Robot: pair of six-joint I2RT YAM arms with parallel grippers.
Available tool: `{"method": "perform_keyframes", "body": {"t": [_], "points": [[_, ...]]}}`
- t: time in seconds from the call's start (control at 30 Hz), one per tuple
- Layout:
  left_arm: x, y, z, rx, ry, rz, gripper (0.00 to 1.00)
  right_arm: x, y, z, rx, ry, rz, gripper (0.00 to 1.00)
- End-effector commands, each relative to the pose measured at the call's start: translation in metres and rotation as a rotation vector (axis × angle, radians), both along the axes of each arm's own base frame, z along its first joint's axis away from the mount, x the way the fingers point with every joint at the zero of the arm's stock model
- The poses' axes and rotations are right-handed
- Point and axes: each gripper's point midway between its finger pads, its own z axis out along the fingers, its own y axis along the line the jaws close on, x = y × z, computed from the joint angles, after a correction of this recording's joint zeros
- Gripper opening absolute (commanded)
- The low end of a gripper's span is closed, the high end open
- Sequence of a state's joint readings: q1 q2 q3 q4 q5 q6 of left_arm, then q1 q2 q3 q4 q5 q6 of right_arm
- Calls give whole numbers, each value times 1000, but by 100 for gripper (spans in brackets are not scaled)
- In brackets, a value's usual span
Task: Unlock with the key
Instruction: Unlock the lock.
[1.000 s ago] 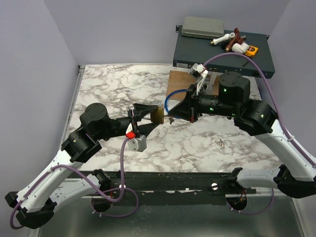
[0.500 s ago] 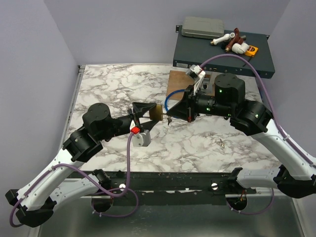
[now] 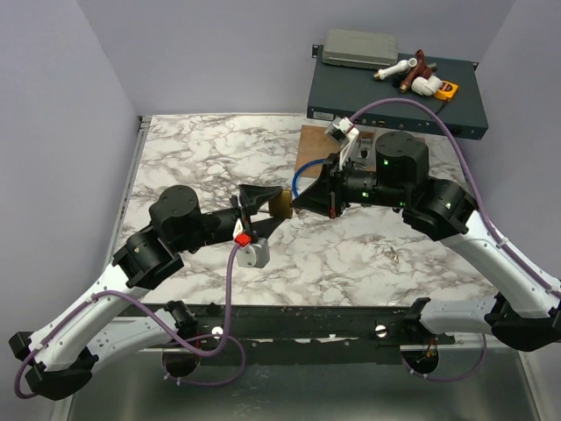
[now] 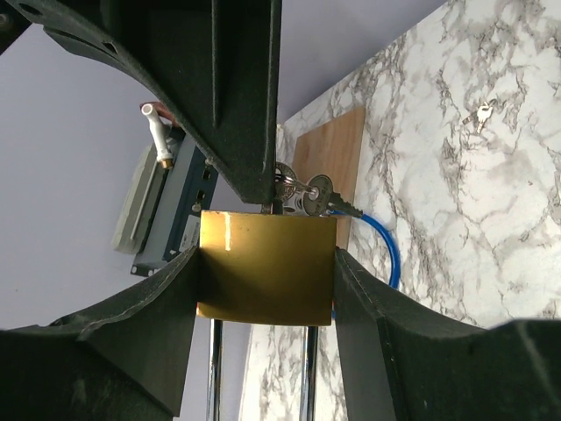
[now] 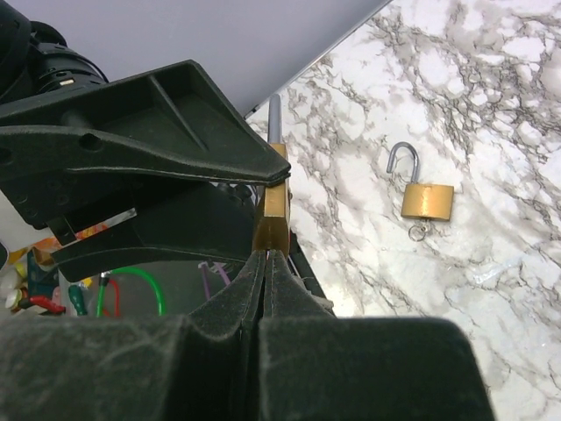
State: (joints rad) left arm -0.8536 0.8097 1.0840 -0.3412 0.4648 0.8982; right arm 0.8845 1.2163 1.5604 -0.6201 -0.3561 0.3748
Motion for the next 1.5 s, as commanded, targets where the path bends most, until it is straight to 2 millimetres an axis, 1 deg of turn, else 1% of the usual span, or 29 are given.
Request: {"method": "perform_keyframes", "body": {"t": [0.0,0.1,0.23,0.27,0.33,0.37,0.4,0.5,0.6,0.63,0.7,0.77,0.83,0.9,1.13,1.2,1.27,1.4,1.47], "points": [[-14,-7,40,-90,-153,-77,0,-3,11,-3,28,23,39,1],[-13,-8,45,-100,-160,-70,0,-5,13,-7,30,36,49,1],[-2,-10,54,-129,-135,-10,0,-9,18,-8,42,51,81,1],[0,-11,56,-134,-124,1,0,-8,19,-6,44,51,83,3],[4,-13,58,-149,-101,19,0,-4,18,-4,24,39,64,21],[6,-13,59,-153,-92,31,0,-1,15,0,15,19,45,28],[7,-13,60,-161,-82,41,0,2,11,4,2,-3,23,37],[12,-10,58,-175,-48,81,0,10,-7,25,-2,-92,-50,56],[13,-7,53,-169,-11,95,0,11,-26,42,-1,-158,-110,65],[13,-7,52,-169,14,100,0,11,-32,45,-3,-175,-126,67],[11,-6,54,-175,47,98,0,10,-38,44,-3,-191,-140,71],[3,-6,57,-176,47,64,0,9,-38,38,-3,-194,-135,71],[-2,-8,59,-173,27,47,0,8,-31,30,-7,-176,-110,72],[-4,-8,59,-159,17,39,0,7,-24,27,-4,-158,-81,72],[-10,-12,56,-129,-18,15,0,2,-4,35,46,-138,0,72],[-11,-13,56,-128,-18,13,0,2,1,29,43,-114,13,71],[-12,-13,58,-133,-21,10,0,3,6,23,36,-94,25,67],[-9,-12,64,-148,-45,26,0,1,12,14,27,-54,50,55],[-6,-11,65,-150,-59,39,0,-1,12,10,17,-39,59,52]]}}
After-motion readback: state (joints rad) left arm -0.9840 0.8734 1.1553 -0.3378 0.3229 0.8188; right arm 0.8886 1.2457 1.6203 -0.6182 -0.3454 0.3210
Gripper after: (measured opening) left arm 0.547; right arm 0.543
